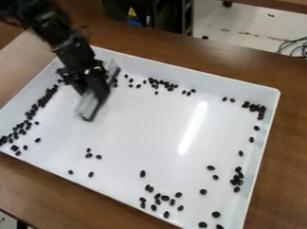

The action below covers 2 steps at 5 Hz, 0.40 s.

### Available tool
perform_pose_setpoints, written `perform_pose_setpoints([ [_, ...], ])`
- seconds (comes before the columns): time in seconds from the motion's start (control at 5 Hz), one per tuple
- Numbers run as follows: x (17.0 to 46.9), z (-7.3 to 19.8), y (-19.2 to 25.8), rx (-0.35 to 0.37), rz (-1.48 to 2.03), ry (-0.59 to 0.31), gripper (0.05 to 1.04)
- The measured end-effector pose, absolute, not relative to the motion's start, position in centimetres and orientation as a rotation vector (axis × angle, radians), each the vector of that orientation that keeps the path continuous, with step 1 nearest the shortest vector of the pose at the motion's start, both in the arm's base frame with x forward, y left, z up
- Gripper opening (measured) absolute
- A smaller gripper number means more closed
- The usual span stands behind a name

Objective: Sweep into pile

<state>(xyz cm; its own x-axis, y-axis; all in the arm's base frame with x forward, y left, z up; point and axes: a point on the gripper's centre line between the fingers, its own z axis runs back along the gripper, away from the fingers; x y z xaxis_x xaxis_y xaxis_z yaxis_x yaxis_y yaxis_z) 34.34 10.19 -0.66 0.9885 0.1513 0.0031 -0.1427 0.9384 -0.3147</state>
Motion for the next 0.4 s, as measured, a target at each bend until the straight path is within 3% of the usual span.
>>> perform_pose_setpoints([
  [0.4, 33.0, -0.3, 12.9, -0.274, 0.179, -0.022, 0.362],
])
